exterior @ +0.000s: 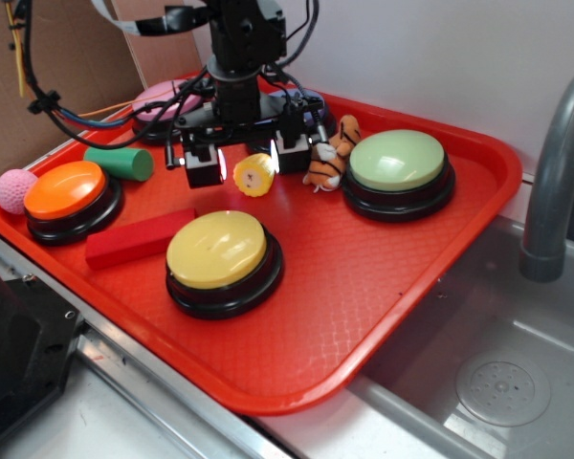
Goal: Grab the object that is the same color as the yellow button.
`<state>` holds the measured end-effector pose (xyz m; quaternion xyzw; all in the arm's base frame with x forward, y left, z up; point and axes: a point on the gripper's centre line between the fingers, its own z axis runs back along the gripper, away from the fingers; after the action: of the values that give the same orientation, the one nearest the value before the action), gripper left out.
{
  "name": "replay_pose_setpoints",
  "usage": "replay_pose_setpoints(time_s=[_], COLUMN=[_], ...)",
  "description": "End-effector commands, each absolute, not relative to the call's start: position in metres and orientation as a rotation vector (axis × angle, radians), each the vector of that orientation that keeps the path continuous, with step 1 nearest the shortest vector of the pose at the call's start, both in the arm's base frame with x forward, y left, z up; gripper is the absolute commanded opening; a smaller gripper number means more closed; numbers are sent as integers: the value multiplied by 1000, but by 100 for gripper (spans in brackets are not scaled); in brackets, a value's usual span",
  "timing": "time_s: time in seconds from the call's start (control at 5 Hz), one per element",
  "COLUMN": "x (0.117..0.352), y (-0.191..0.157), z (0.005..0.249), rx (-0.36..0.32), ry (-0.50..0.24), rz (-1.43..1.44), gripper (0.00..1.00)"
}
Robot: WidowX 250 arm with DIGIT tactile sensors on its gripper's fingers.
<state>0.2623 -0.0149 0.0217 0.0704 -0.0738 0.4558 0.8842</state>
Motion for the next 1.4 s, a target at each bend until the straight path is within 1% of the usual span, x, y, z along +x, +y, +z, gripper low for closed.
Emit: replay_pose_setpoints(time_s=[0.0, 0.2, 0.4, 0.6, 0.8, 1.0, 1.2], x=[259, 259, 259, 259, 258, 251, 240], y=[-11, -11, -11, -11, -12, -13, -14], z=[26, 26, 27, 42, 85, 122, 154], rx=[37, 36, 54, 97, 116, 99, 5], ry=[-164, -176, -174, -169, -107, -86, -86], rz=[922, 935, 933, 883, 708, 567, 420], gripper=[100, 0, 0, 0, 0, 0, 0])
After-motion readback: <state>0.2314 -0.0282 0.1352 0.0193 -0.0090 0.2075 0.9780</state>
